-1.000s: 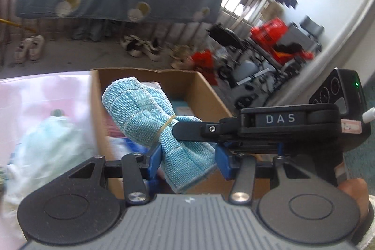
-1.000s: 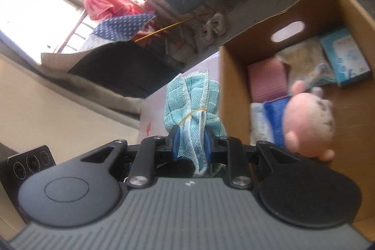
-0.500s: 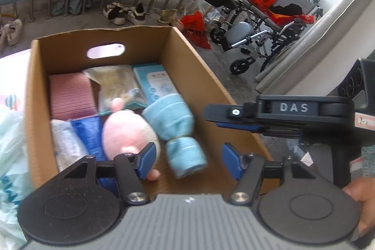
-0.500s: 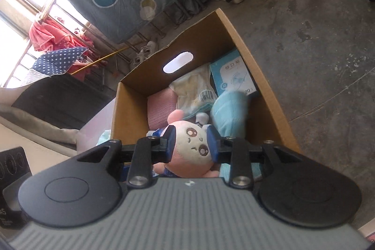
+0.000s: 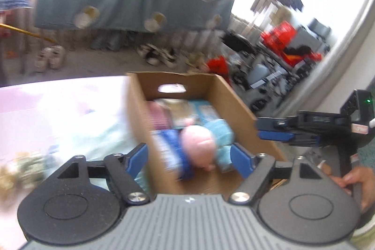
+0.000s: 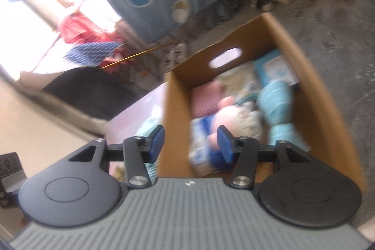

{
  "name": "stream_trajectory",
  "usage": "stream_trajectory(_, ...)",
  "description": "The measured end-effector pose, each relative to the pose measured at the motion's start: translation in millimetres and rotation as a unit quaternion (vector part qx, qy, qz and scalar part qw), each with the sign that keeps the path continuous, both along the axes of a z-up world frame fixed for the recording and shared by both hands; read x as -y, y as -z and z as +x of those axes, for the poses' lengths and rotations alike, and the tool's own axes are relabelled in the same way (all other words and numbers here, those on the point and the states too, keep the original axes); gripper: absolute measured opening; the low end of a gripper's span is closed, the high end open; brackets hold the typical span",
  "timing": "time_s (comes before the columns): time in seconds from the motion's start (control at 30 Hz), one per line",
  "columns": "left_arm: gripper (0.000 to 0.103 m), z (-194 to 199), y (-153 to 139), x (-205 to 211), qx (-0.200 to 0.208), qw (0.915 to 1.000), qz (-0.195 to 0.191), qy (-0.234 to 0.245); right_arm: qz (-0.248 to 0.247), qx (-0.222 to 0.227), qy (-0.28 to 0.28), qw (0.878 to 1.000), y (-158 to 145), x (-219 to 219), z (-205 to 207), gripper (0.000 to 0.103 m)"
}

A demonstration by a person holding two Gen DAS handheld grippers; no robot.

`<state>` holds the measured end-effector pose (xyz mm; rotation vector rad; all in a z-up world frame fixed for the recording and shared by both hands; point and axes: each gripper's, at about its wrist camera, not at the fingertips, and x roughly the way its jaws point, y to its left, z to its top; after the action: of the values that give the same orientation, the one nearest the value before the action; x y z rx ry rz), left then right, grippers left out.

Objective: Organize soft objects
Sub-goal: 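Reach the right tool down to the white yogurt cup and close on it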

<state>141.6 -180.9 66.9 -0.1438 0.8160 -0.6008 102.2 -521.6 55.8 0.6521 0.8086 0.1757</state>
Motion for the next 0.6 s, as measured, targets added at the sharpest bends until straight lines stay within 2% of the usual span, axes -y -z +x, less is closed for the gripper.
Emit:
stream_trajectory(0.13, 0.079, -29, 1, -91, 0.012, 0.9963, 0.015, -0.083, 0.034, 0.012, -0.041, 0.999, -10, -45, -11, 0.053)
stream_trajectory(0.23, 0.079, -52, 8, -148, 0.015, 0.9887, 0.024, -0.147, 0.063, 0.011, -0.074, 0.995, -8, -83, -10, 0.053)
stream_trajectory(0.4, 0.079, -88, 31, -218, -0.008, 0.9740, 0.009, -0.226, 0.108, -0.008, -0.136, 0.985, 14, -157, -4, 0.054)
stream_trajectory(0.5, 0.077, -103, 53, -241, -0.021, 0.9691, -0.001, -0.246, 0.129, -0.028, -0.167, 0.977, 37, -202, -3, 0.055)
stream_trajectory(0.6, 0.074, -114, 75, -246, -0.031, 0.9719, 0.000, -0.233, 0.148, -0.060, -0.181, 0.970, 68, -239, -6, 0.055)
